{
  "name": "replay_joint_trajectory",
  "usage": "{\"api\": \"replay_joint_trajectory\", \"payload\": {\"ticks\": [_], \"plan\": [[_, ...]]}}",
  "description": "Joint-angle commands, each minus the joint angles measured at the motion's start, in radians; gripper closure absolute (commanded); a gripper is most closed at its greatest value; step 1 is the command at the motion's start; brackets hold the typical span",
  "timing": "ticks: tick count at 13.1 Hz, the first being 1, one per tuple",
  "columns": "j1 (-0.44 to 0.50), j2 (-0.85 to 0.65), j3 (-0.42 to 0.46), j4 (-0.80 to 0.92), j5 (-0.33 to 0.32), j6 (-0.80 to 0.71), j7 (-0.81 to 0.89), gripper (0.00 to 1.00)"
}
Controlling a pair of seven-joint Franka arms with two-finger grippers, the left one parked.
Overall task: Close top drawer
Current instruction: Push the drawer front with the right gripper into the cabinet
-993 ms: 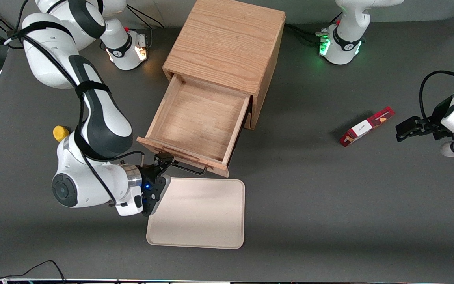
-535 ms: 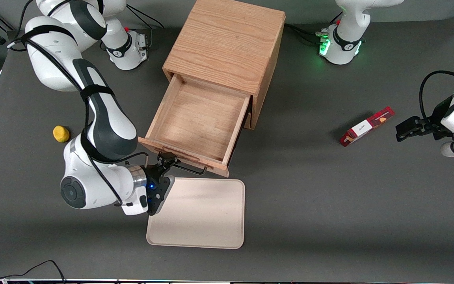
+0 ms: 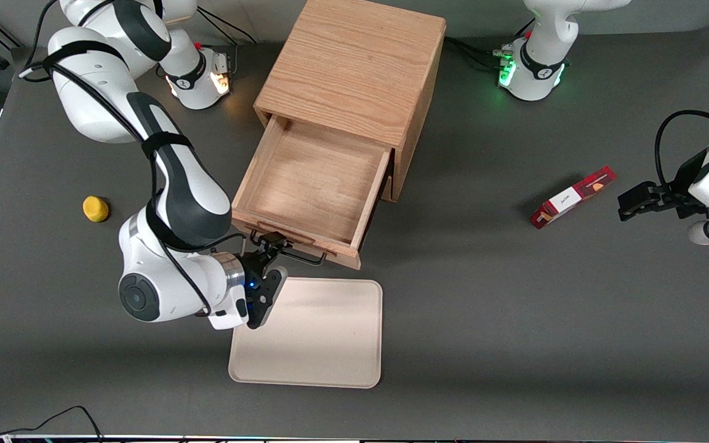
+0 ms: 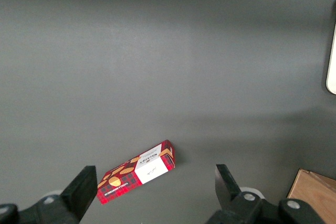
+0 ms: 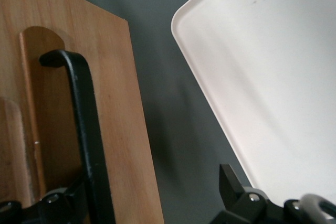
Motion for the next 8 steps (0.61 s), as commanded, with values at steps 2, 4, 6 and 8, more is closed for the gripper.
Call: {"api": "replay_joint_trajectory", "payload": {"ticks": [2, 4, 6, 8], "plan": [[0.002, -0.031, 0.040, -0.084, -0.011, 0.000, -0.012, 0.00], [-0.001, -0.071, 0.047, -0.141, -0.011, 0.000, -0.014, 0.00], [-0.012, -0.115, 0.064, -0.199, -0.011, -0.002, -0.015, 0.00], [-0.018, -0.151, 0.075, -0.243, -0.010, -0.002, -0.015, 0.00]]}}
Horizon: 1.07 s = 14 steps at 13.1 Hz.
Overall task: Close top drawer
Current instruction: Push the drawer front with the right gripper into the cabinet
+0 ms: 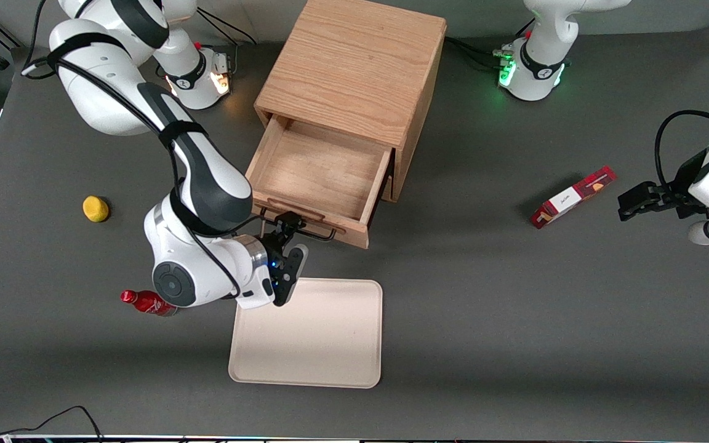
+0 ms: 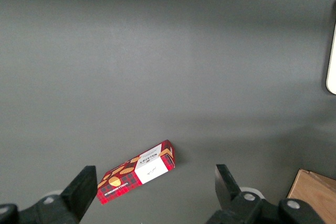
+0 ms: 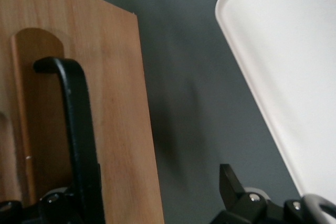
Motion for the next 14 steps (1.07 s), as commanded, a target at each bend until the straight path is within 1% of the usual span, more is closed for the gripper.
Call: {"api": "replay_joint_trajectory", "payload": {"ticks": [1, 4, 7, 9, 13, 14], "plan": [[-0.019, -0.095, 0.017, -0.121, -0.006, 0.003, -0.015, 0.00], [-0.019, -0.127, 0.023, -0.168, 0.002, 0.004, -0.015, 0.00], [-0.034, -0.152, 0.069, -0.213, 0.005, 0.009, -0.014, 0.00], [-0.034, -0.173, 0.076, -0.245, 0.005, 0.012, -0.014, 0.00], [-0.048, -0.224, 0.126, -0.336, 0.007, 0.062, -0.012, 0.00], [-0.048, -0.241, 0.128, -0.360, 0.008, 0.075, -0.012, 0.00]]}}
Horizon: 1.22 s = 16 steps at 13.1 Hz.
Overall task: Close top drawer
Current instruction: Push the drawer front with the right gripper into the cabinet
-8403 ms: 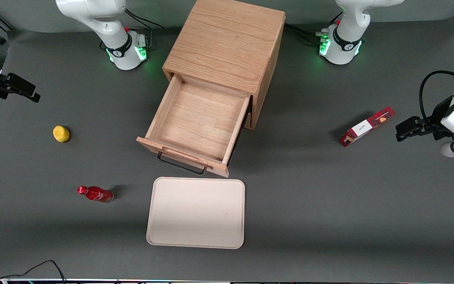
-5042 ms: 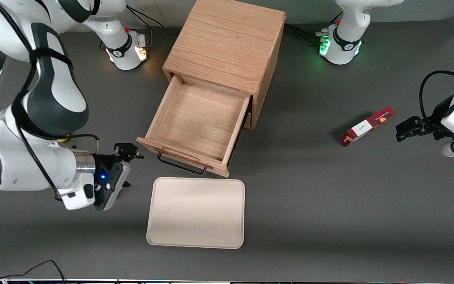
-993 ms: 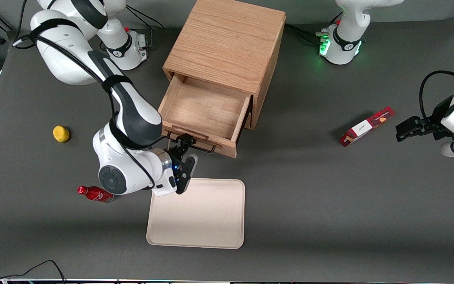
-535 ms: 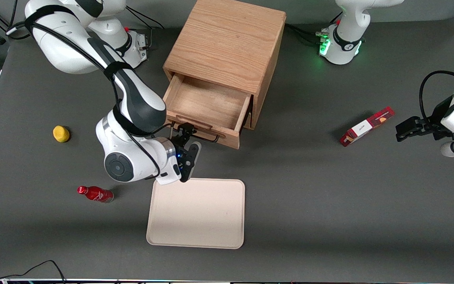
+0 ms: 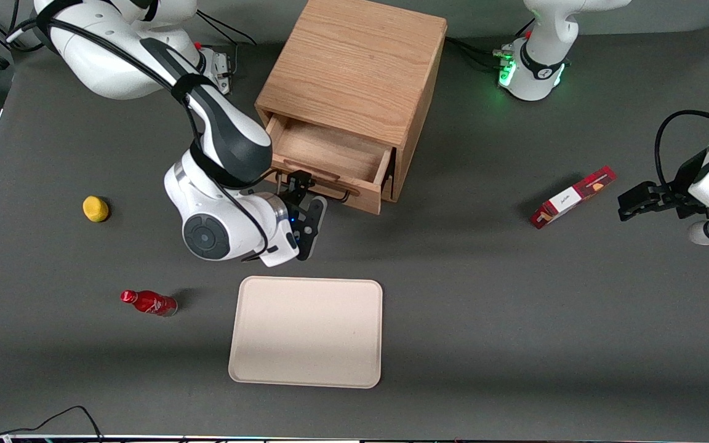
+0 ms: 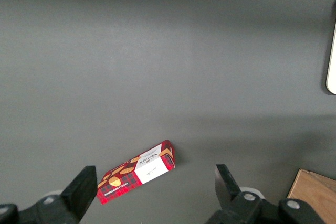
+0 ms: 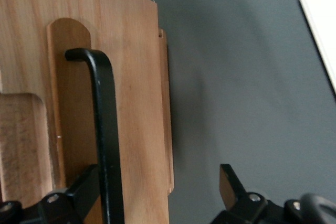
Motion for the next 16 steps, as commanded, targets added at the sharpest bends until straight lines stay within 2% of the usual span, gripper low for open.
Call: {"api": "replay_joint_trajectory", "payload": {"ticks": [1, 8, 16], "plan": [[-0.022, -0.090, 0.027, -0.126, 0.043, 0.056, -0.012, 0.00], [-0.018, -0.147, 0.095, -0.250, 0.063, 0.160, 0.040, 0.00], [-0.022, -0.169, 0.152, -0.277, 0.061, 0.154, 0.103, 0.00]]}}
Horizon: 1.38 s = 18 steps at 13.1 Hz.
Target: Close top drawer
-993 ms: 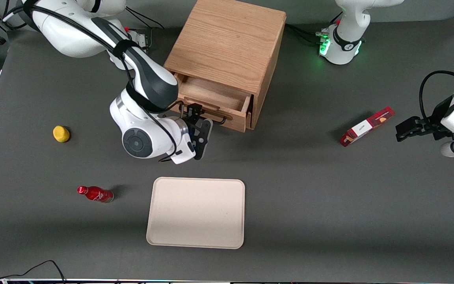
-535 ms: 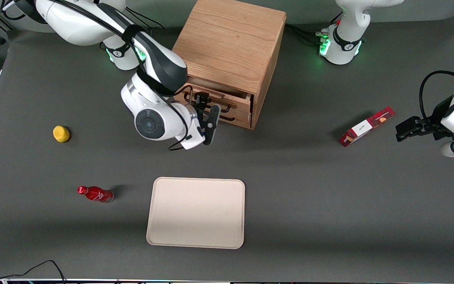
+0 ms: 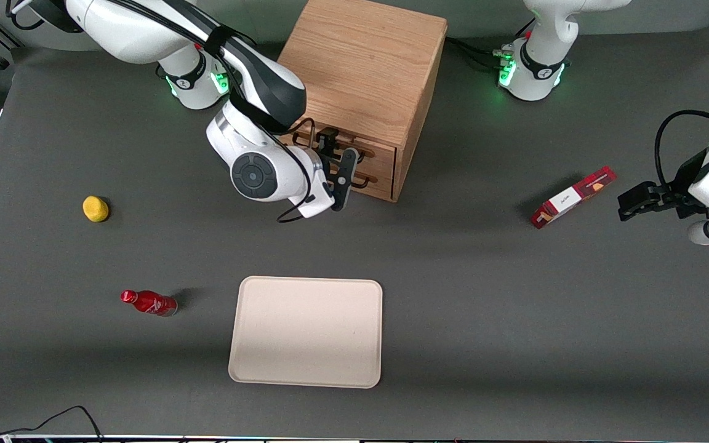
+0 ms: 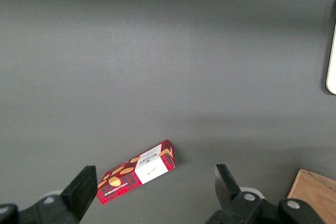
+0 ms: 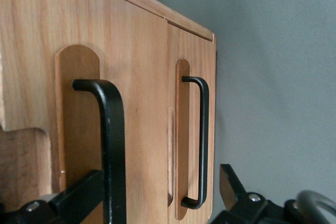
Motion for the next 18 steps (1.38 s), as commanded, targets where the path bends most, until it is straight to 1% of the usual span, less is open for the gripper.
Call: {"api": "replay_joint_trajectory", "payload": {"ticks": [1, 3, 5, 7, 8, 9, 10, 11, 12, 13, 14, 15, 16, 18], "plan": [[-0.023, -0.039, 0.029, -0.001, 0.029, -0.027, 0.053, 0.00], [-0.035, -0.035, 0.028, 0.100, 0.031, -0.118, 0.052, 0.00], [-0.047, -0.030, 0.025, 0.190, 0.032, -0.173, 0.050, 0.00], [-0.049, -0.087, 0.025, 0.284, 0.012, -0.242, 0.059, 0.00], [-0.050, -0.155, 0.017, 0.289, 0.003, -0.245, 0.085, 0.00], [-0.052, -0.234, 0.012, 0.288, -0.017, -0.247, 0.172, 0.00], [-0.055, -0.313, 0.008, 0.283, -0.079, -0.264, 0.258, 0.00], [-0.061, -0.413, 0.005, 0.256, -0.137, -0.318, 0.309, 0.00], [-0.085, -0.517, -0.020, 0.207, -0.150, -0.346, 0.358, 0.00], [-0.092, -0.596, -0.111, 0.153, -0.152, -0.353, 0.437, 0.00], [-0.086, -0.630, -0.211, 0.125, -0.143, -0.363, 0.458, 0.00], [-0.086, -0.639, -0.285, 0.125, -0.147, -0.398, 0.458, 0.00], [-0.089, -0.642, -0.340, 0.125, -0.158, -0.406, 0.460, 0.00], [-0.086, -0.642, -0.478, 0.125, -0.158, -0.431, 0.458, 0.00]]}}
